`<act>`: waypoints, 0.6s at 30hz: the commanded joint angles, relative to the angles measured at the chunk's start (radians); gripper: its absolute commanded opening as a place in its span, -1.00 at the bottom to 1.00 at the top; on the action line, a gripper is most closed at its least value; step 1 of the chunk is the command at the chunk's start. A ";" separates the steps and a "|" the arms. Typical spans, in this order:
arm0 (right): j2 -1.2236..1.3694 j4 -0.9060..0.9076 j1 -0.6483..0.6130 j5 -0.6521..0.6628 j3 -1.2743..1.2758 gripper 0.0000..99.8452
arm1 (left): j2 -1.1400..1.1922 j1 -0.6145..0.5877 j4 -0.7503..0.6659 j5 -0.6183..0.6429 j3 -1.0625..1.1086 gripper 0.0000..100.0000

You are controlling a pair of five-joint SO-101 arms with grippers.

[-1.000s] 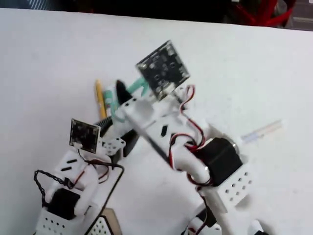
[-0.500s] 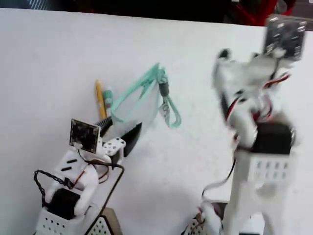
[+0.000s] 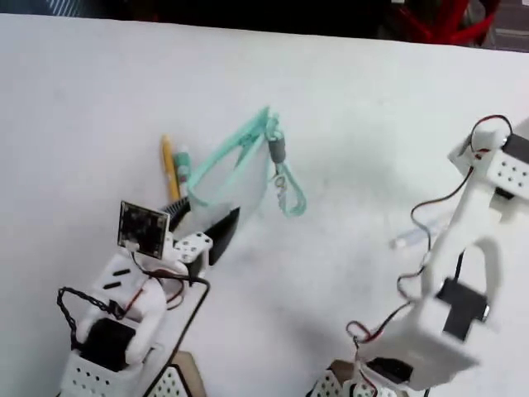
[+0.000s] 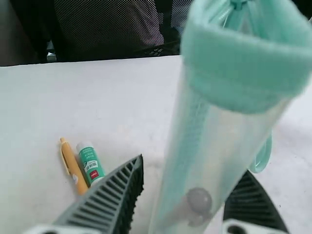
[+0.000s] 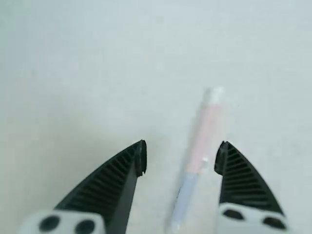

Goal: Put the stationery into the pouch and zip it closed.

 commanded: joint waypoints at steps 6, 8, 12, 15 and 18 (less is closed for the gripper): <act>0.289 0.085 0.074 -0.005 -0.261 -0.55 | -0.004 -0.010 -0.021 0.009 -0.008 -0.48; 0.343 0.084 0.090 -0.005 -0.295 -0.55 | -0.004 -0.010 -0.021 0.009 -0.008 -0.48; 0.461 0.084 0.096 -0.011 -0.359 -0.55 | -0.004 -0.010 -0.021 0.009 -0.008 -0.48; 0.545 0.085 0.091 -0.012 -0.440 -0.55 | -0.004 -0.007 -0.021 0.009 -0.006 -0.48; 0.615 0.088 0.091 -0.012 -0.525 -0.56 | -0.004 -0.007 -0.029 0.009 0.008 -0.48</act>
